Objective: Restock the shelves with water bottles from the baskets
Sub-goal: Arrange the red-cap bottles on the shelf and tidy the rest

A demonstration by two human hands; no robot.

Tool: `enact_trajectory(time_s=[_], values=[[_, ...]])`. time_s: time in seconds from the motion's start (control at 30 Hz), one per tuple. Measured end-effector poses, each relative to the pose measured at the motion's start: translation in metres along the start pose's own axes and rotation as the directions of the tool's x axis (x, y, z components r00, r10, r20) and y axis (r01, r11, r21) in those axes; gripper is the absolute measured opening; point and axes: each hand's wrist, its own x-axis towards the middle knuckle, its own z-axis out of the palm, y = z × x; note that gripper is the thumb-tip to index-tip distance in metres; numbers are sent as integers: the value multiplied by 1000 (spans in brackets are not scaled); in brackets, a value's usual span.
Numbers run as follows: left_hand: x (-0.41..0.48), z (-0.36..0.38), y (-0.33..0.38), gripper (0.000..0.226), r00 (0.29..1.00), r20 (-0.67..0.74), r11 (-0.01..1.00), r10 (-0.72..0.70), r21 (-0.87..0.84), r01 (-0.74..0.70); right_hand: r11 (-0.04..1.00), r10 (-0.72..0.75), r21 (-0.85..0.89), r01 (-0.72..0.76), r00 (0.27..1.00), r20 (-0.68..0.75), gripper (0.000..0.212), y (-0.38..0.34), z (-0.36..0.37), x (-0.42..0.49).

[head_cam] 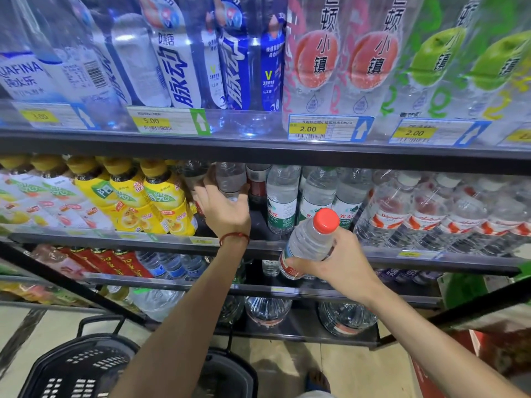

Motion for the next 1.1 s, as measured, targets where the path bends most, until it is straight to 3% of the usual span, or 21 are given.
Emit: enact_trajectory(time_s=[0.2, 0.3, 0.43, 0.57, 0.67, 0.83, 0.97, 1.1], values=[[-11, -29, 3, 30, 984, 36, 982, 172, -81, -169, 999, -18, -39, 19, 1000, 20, 46, -5, 3, -4], [-19, -60, 0, 28, 936, 189, 954, 299, -38, -297, 998, -28, -52, 30, 999, 29, 47, -12, 10, -6], [-15, -100, -9, 34, 761, 444, 749, 473, 252, -613, 984, -76, -155, 85, 995, 66, 46, -26, 19, -3], [-12, -133, -14, 33, 632, 595, 532, 496, 367, -763, 963, -118, -234, 130, 991, 66, 48, -36, 34, 6], [-13, -149, -23, 29, 583, 681, 465, 444, 381, -799, 925, -185, -324, 197, 980, 67, 47, -40, 45, 12], [-17, -161, -41, 43, 522, 727, 421, 446, 344, -839, 899, -247, -366, 240, 969, 28, 48, -50, 60, 22], [-21, -166, -45, 46, 525, 702, 440, 481, 325, -837, 884, -349, -356, 302, 934, -76, 60, -49, 73, 35], [-16, -169, -49, 52, 556, 679, 486, 479, 322, -813, 836, -432, -414, 360, 897, -91, 66, -43, 85, 48]])
